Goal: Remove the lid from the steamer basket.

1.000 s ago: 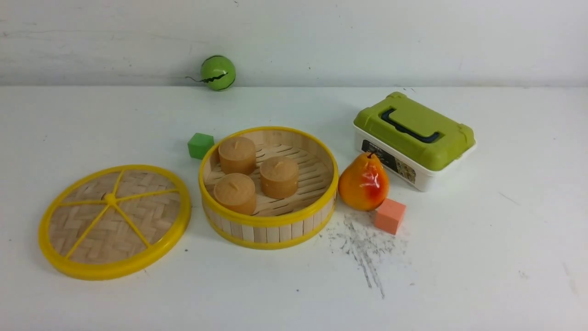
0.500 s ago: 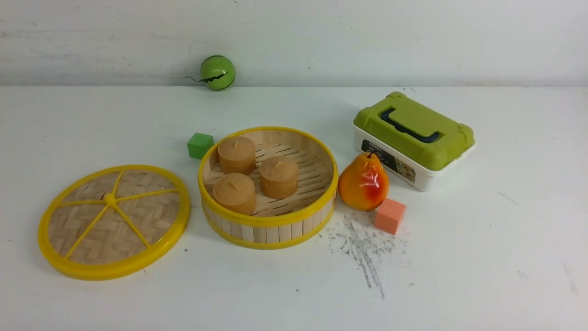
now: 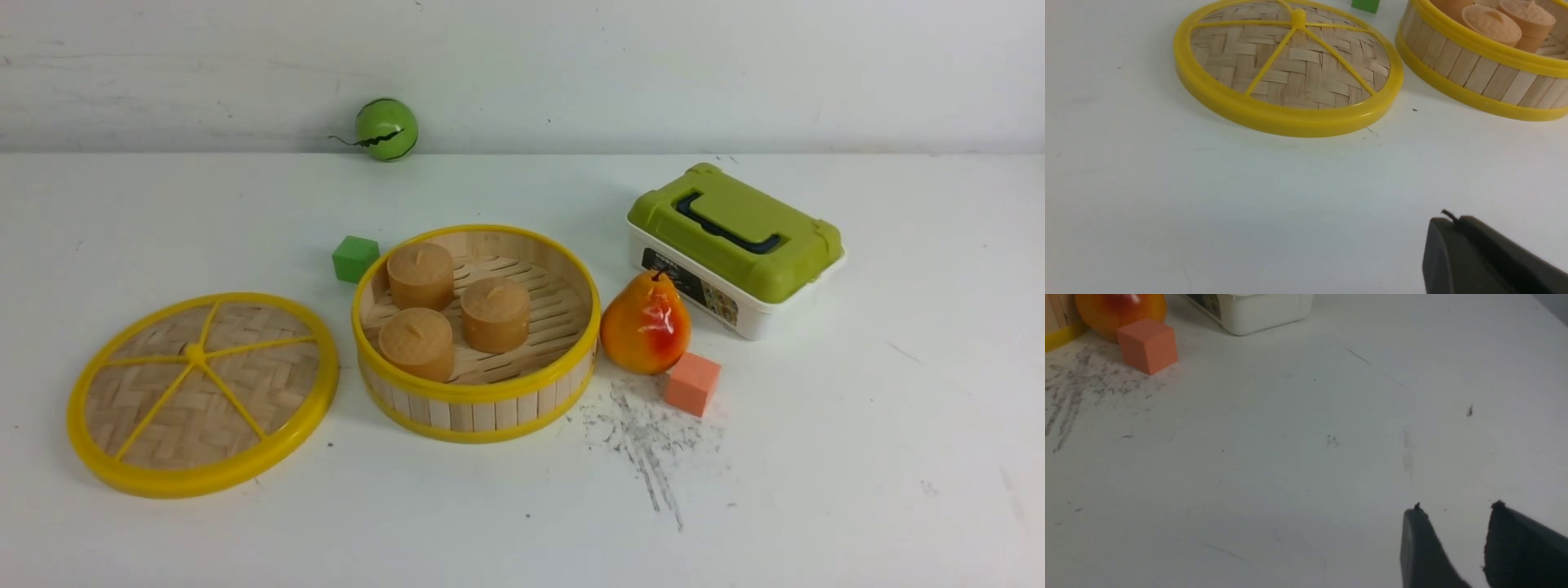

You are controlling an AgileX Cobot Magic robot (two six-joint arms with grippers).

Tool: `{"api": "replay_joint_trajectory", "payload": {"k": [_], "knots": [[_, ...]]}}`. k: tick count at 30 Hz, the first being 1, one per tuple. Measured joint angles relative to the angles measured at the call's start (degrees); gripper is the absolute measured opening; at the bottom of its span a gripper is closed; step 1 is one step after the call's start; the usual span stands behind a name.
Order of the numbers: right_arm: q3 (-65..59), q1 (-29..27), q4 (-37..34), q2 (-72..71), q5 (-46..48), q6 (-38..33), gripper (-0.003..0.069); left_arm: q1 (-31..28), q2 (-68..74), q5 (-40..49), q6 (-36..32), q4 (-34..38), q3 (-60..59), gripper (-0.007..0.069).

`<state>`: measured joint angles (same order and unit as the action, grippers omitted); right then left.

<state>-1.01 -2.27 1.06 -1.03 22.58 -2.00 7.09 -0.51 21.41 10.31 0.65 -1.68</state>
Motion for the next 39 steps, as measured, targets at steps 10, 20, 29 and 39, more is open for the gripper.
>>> {"api": "replay_joint_trajectory", "payload": {"k": [10,20,29,39], "knots": [[0.0,0.0,0.0,0.0,0.0,0.0,0.0239,0.0,0.0,0.0,0.0,0.0,0.0,-0.0012],[0.0,0.0,0.0,0.0,0.0,0.0,0.0239,0.0,0.0,0.0,0.0,0.0,0.0,-0.0012],[0.0,0.0,0.0,0.0,0.0,0.0,0.0239,0.0,0.0,0.0,0.0,0.0,0.0,-0.0007],[0.0,0.0,0.0,0.0,0.0,0.0,0.0239,0.0,0.0,0.0,0.0,0.0,0.0,0.0001]]}}
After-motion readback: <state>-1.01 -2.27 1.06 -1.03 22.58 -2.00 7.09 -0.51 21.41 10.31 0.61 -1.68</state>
